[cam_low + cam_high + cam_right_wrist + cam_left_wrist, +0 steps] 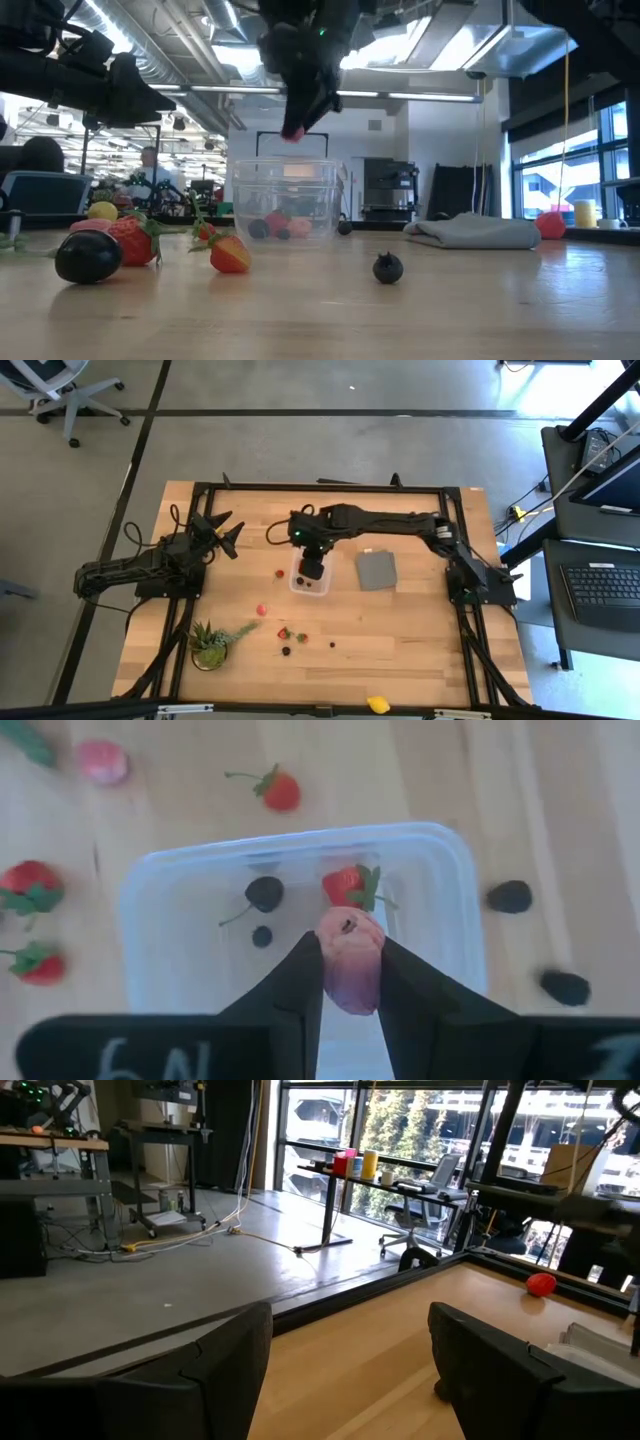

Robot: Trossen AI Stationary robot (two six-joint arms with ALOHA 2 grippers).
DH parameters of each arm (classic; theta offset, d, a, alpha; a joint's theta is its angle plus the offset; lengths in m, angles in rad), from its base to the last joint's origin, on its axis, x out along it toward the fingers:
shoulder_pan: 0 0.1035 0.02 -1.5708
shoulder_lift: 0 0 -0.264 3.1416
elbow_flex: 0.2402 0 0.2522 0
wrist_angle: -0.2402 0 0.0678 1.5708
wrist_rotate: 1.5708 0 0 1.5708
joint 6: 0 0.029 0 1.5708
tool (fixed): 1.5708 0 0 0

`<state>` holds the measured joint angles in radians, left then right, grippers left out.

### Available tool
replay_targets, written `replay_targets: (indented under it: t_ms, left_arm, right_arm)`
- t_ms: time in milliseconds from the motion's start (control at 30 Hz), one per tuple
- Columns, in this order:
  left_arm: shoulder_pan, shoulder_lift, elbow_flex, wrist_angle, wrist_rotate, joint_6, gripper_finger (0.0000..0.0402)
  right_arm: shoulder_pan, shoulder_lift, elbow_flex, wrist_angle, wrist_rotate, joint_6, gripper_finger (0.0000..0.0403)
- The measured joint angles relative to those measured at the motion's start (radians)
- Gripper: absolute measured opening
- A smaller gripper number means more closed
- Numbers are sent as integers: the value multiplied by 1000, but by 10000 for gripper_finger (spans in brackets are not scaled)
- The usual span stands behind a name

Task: Pick and placing Produce into tupperware
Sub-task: Put the peach into the transparent bin

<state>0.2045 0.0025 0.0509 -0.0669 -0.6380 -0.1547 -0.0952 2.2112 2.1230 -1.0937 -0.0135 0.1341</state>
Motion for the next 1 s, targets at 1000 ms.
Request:
replay_targets:
  t_ms: [1000]
  left_arm:
    - [0,0,0,0,0,0,261]
  right_arm:
    - [0,137,-4,-21,-33,-8,108]
